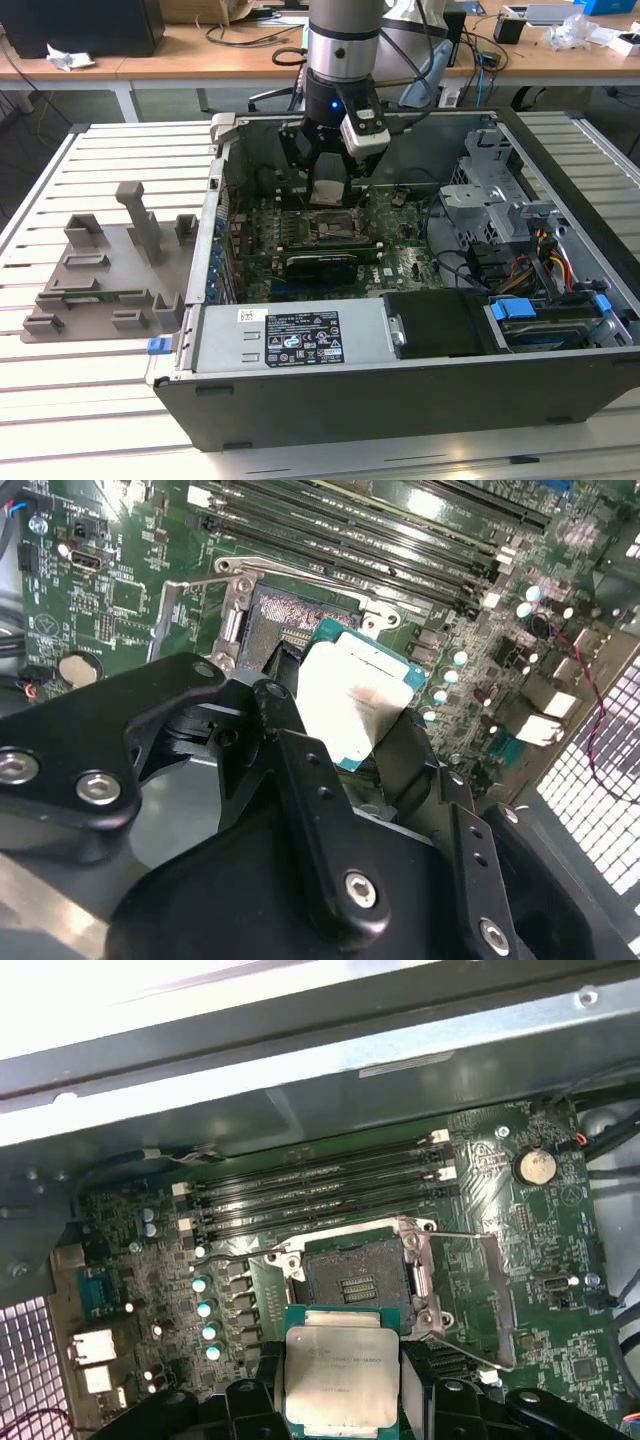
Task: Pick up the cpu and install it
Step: 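Place the cpu into insertion slot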
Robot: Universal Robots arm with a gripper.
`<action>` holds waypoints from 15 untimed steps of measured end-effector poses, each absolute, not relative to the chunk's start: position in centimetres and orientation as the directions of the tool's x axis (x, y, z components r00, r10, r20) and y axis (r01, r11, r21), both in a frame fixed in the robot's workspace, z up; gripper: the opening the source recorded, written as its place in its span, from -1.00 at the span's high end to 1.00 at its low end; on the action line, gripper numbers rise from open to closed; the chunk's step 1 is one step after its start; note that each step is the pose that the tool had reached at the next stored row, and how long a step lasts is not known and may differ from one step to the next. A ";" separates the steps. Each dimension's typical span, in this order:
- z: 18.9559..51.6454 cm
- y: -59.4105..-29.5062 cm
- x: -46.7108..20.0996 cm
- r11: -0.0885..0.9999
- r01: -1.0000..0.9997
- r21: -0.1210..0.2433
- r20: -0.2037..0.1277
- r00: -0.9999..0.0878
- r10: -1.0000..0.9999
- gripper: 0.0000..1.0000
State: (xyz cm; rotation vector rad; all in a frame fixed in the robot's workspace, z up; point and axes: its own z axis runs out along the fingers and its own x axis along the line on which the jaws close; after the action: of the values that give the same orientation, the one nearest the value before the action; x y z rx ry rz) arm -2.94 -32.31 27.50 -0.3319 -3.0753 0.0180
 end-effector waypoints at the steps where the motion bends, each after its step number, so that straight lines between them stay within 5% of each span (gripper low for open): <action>1: 27.5 -32.3 -2.9 0.975 0.223 -0.017 0.047 -0.974 0.224 -0.09; 6: 27.5 -32.3 -2.9 0.908 0.418 -0.017 0.047 -0.907 0.418 -0.09; 15: 27.5 -32.3 -2.9 0.874 0.486 -0.019 0.046 -0.873 0.486 -0.09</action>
State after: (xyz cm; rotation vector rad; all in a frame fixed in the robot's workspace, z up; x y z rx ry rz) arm -2.94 -32.32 27.49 -0.7767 -2.9932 0.0099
